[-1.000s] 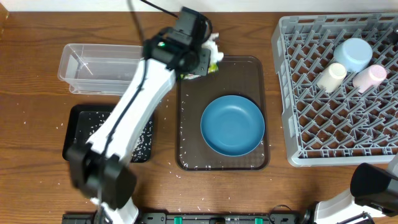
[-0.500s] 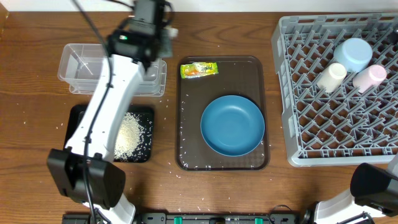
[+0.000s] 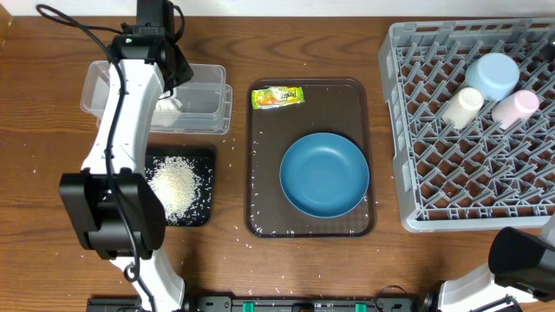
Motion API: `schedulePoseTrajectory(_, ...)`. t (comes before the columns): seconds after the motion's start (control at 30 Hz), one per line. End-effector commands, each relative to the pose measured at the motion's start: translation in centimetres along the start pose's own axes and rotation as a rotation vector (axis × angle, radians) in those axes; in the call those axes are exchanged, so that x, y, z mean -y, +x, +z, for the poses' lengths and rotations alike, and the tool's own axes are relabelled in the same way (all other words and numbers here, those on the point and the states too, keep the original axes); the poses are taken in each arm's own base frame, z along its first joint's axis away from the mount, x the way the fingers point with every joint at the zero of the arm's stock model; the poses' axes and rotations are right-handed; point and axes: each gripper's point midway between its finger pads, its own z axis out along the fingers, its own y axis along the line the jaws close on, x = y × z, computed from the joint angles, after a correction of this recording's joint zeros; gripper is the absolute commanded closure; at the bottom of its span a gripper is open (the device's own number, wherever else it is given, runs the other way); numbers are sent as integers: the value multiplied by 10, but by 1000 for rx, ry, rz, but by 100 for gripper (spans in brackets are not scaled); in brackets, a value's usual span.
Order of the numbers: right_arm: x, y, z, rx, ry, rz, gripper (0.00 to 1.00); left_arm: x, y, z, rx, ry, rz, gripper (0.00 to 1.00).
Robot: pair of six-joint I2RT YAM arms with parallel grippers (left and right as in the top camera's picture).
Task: Sort waste into correct bins and load items into the dishwasher rack
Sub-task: 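Lift the tissue and drop it into the clear plastic bin, then return the left gripper to the brown tray and grasp the yellow snack wrapper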
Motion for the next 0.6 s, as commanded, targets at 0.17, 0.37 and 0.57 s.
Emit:
schedulePoseTrajectory(0.17,4,-1,2,0,21,-11,1,90,47,-24,-143,407,277,64)
schedulePoseTrajectory(0.37,4,-1,2,0,21,-11,1,162,93,-47,-51,529,714,63)
schedulePoseTrajectory(0.57,4,-1,2,0,21,-11,1,199,107,-32,103,380,897,55)
